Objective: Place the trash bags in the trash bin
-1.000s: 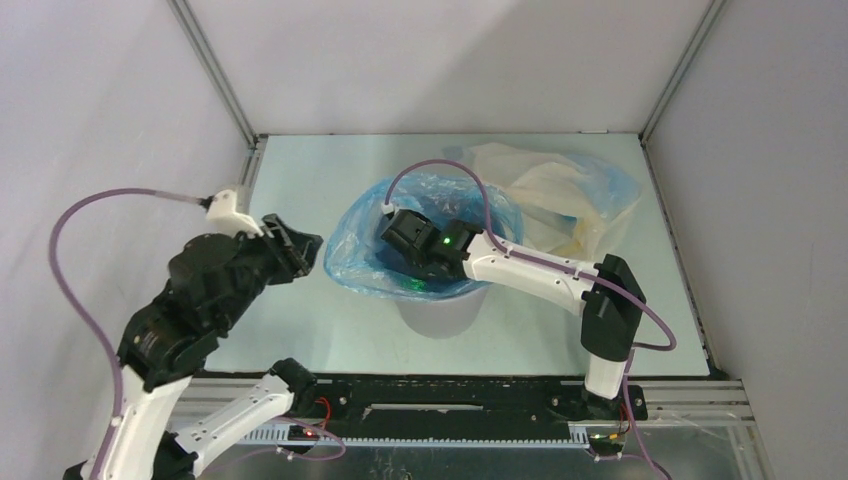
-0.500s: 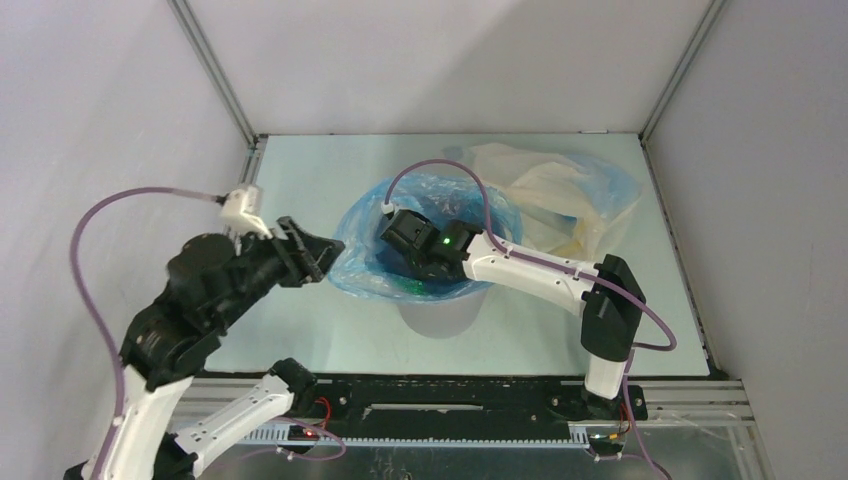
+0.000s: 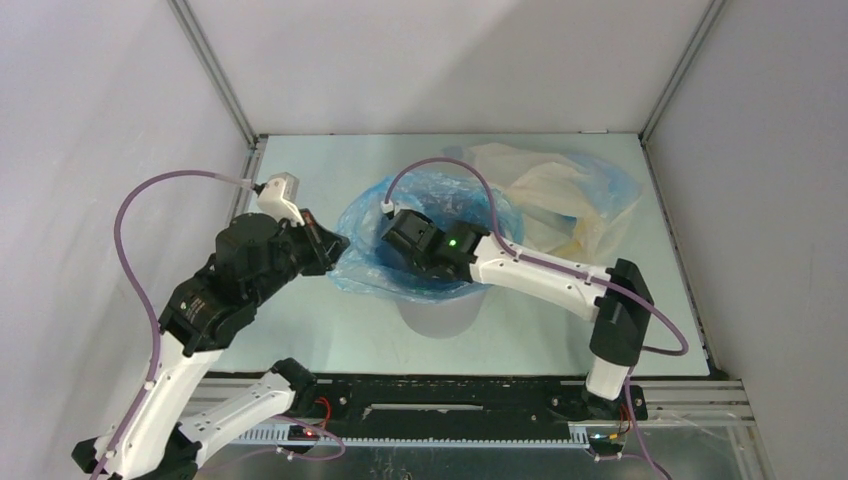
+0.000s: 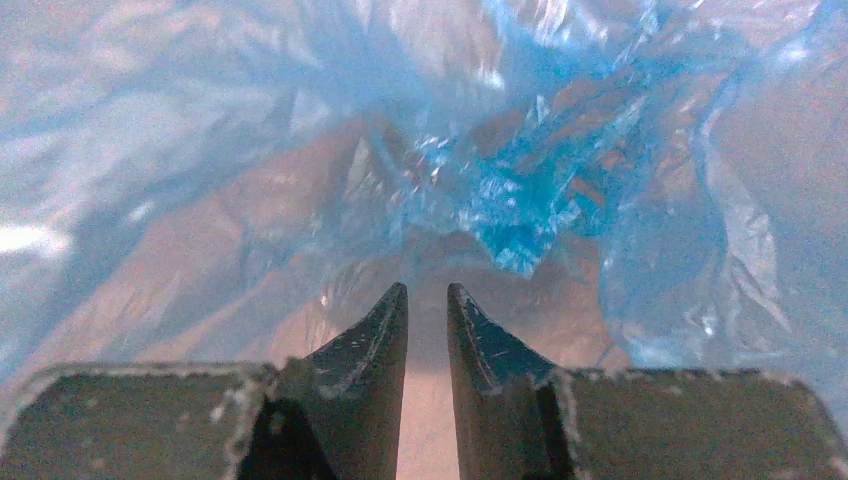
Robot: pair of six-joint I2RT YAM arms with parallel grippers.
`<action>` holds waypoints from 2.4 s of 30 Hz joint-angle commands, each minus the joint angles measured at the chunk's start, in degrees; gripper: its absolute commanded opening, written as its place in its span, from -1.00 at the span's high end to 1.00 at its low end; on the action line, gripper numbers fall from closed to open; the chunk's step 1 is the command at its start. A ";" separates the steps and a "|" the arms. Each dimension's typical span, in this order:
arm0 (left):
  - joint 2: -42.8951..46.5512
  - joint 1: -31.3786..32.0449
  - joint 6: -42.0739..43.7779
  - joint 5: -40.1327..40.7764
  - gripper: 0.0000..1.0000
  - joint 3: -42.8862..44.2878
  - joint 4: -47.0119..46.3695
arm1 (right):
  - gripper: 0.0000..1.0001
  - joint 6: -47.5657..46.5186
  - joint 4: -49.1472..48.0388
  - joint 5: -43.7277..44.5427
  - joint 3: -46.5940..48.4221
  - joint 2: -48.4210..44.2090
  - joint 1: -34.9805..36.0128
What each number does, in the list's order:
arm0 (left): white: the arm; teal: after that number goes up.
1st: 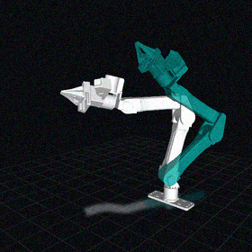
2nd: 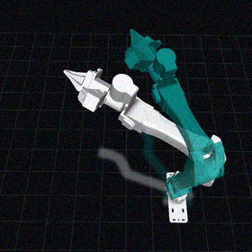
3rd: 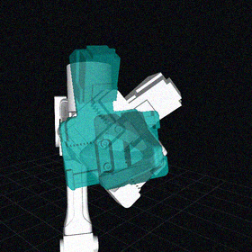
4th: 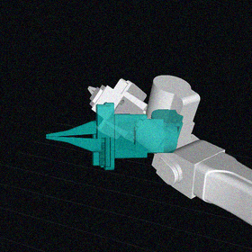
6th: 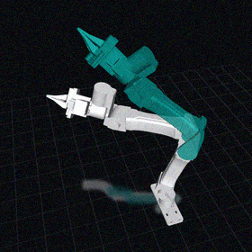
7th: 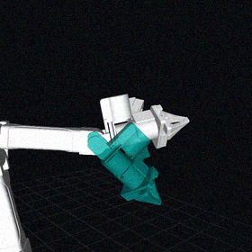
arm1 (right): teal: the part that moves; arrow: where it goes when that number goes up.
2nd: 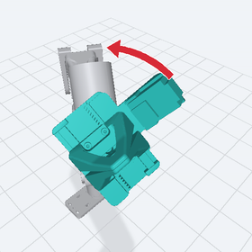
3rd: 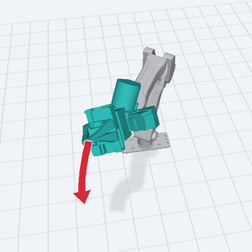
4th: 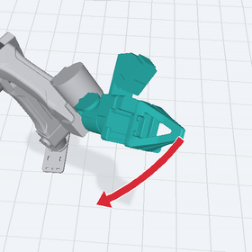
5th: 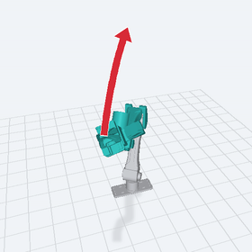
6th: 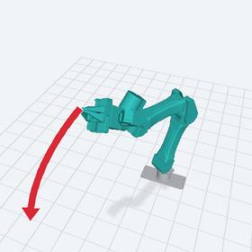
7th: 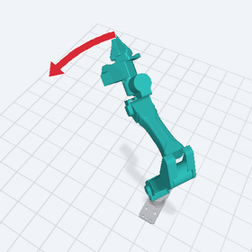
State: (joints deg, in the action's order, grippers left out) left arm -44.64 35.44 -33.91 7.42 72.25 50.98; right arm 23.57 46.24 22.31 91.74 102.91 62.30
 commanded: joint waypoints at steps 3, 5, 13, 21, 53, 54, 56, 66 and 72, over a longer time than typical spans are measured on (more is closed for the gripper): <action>-1.40 -0.20 1.60 1.95 1.00 -0.65 -2.65 | 0.44 0.66 1.25 1.59 2.82 -8.90 1.44; -1.95 -0.24 1.65 1.73 1.00 -1.15 -2.93 | 0.39 0.74 1.34 1.51 2.91 -10.89 1.70; -2.85 -0.69 2.04 1.38 1.00 -1.95 -3.43 | 0.08 -0.08 2.27 -2.40 3.66 -16.58 1.08; -4.35 -2.76 2.53 -0.10 1.00 -2.67 -4.41 | 0.14 1.31 1.28 -4.46 2.38 -18.68 1.14; -11.03 -8.63 2.70 -5.75 0.98 -0.96 -6.68 | -0.33 -1.41 -8.90 0.44 -6.49 -29.70 4.69; -10.47 -8.62 2.52 -6.42 0.98 -1.23 -6.90 | -0.33 -1.27 -8.16 0.29 -5.95 -30.30 4.26; -9.17 -8.63 2.21 -6.97 0.98 -1.61 -7.25 | -0.36 -0.92 -6.86 -0.21 -5.25 -31.86 4.07; -4.84 -8.61 1.35 -10.58 0.97 -3.42 -6.82 | -0.43 8.51 -0.29 3.28 -8.14 -43.45 4.34; -3.38 -8.59 1.36 -10.74 0.96 -5.01 -6.55 | -0.30 13.96 -0.11 8.92 -16.96 -54.48 3.42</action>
State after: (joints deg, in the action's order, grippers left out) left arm -48.90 27.18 -32.56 -1.93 67.90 45.23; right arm 31.97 44.53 25.71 79.00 54.02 66.39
